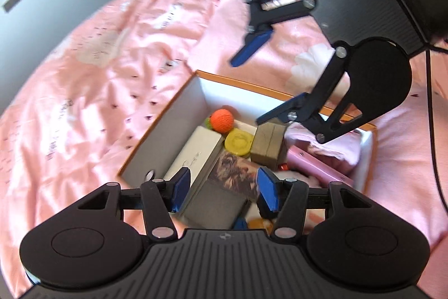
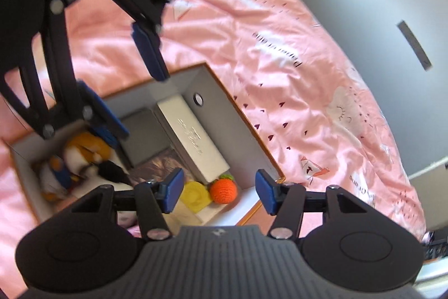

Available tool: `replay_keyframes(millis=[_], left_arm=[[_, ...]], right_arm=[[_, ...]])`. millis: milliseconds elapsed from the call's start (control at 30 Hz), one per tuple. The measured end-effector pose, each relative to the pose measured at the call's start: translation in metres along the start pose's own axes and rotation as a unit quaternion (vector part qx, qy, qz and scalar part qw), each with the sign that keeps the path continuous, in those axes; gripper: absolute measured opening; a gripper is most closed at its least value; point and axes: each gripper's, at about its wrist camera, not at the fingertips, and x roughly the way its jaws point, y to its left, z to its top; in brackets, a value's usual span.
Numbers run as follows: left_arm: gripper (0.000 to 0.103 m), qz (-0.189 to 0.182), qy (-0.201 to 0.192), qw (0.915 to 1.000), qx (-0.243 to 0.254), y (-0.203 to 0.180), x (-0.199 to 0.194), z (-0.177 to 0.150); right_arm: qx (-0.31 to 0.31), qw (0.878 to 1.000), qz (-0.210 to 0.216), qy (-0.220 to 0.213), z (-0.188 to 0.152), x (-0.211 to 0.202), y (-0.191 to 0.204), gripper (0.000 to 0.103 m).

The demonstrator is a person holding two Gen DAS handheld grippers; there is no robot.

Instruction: Organize objects

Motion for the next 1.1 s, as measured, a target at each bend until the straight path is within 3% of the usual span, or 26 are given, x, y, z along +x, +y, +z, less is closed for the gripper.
replay_keyframes(millis=[100, 233, 300, 467, 533, 600, 733, 833, 933, 1100], left_arm=[[0.064, 0.027, 0.000, 0.9995, -0.014, -0.008, -0.037, -0.012], [0.064, 0.093, -0.005, 0.9943, -0.050, -0.021, -0.080, -0.028], [0.066, 0.108, -0.021, 0.9915, -0.070, -0.028, -0.101, -0.037], [0.069, 0.166, -0.012, 0.9797, -0.112, -0.048, -0.139, -0.058], [0.069, 0.198, -0.013, 0.9710, -0.133, -0.056, -0.148, -0.069], [0.069, 0.202, -0.030, 0.9630, -0.176, -0.060, -0.155, -0.081], [0.071, 0.214, -0.090, 0.9395, -0.252, -0.076, -0.165, -0.105], [0.071, 0.233, -0.111, 0.9229, -0.286, -0.092, -0.159, -0.117], [0.071, 0.232, -0.127, 0.9088, -0.323, -0.106, -0.147, -0.130], [0.071, 0.249, -0.134, 0.8870, -0.365, -0.122, -0.123, -0.149]], right_arm=[[0.036, 0.999, -0.007, -0.022, -0.003, -0.022, 0.012, 0.058], [0.099, 0.993, -0.016, -0.062, -0.007, -0.057, 0.030, 0.062], [0.134, 0.987, -0.014, -0.084, -0.012, -0.071, 0.038, 0.070], [0.223, 0.964, -0.013, -0.145, -0.026, -0.111, 0.065, 0.073], [0.272, 0.948, -0.012, -0.167, -0.035, -0.118, 0.074, 0.075], [0.322, 0.929, -0.023, -0.180, -0.043, -0.116, 0.084, 0.083], [0.408, 0.893, -0.048, -0.186, -0.061, -0.110, 0.109, 0.083], [0.440, 0.874, -0.075, -0.193, -0.071, -0.111, 0.127, 0.083], [0.450, 0.866, -0.110, -0.190, -0.076, -0.111, 0.145, 0.083], [0.448, 0.864, -0.137, -0.183, -0.081, -0.109, 0.175, 0.083]])
